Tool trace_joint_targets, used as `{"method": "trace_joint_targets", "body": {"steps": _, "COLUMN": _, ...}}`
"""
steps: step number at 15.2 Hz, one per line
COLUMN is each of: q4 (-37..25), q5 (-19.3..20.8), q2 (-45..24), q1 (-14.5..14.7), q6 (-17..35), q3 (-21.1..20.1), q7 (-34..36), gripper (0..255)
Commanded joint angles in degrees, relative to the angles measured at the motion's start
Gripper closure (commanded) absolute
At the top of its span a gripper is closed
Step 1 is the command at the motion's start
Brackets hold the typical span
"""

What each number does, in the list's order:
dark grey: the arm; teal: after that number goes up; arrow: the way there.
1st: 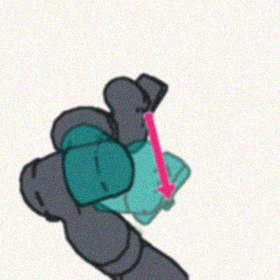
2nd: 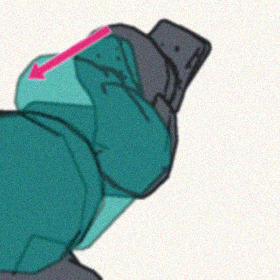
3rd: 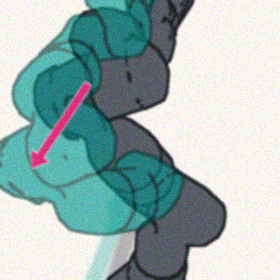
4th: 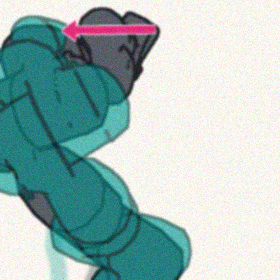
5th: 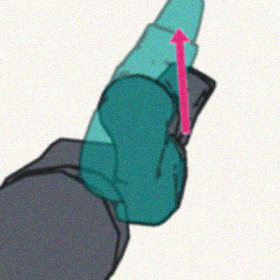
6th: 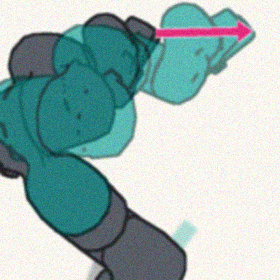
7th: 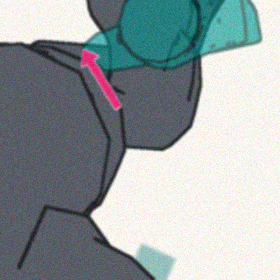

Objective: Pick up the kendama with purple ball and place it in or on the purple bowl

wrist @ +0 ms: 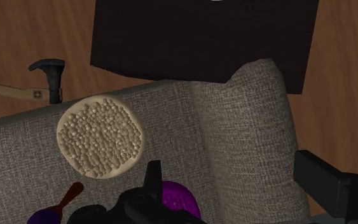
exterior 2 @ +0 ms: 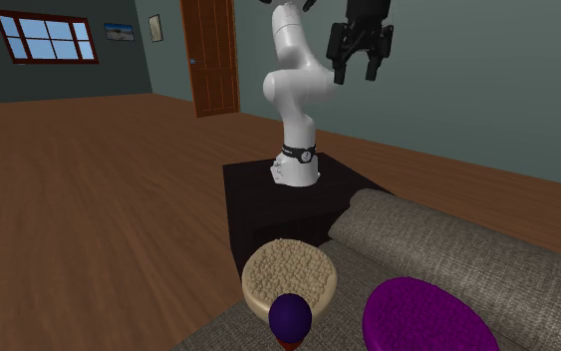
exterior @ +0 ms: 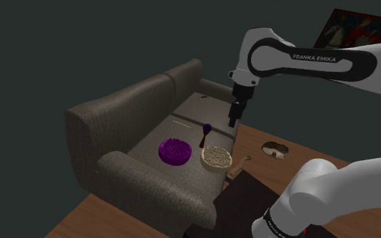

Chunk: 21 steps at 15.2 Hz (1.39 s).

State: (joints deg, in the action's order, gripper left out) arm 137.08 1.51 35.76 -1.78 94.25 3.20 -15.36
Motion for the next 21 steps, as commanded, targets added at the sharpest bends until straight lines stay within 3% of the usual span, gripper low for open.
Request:
{"method": "trace_joint_targets", "body": {"steps": 1, "q4": -0.54, "q5": 0.81, "q2": -3.53, "q1": -0.62, "q6": 3.09, "q3": 1.71, "q7": -1.95, "gripper": 0}}
{"method": "trace_joint_targets", "body": {"steps": 11, "q4": -6.81, "q5": 0.94, "q2": -22.65, "q1": -2.58, "q6": 15.78, "q3": 8.69, "q7": -10.87, "gripper": 0}}
{"method": "trace_joint_targets", "body": {"steps": 21, "q4": -20.62, "q5": -4.89, "q2": -44.56, "q1": -5.39, "q6": 22.77, "q3": 12.6, "q7": -20.86, "gripper": 0}}
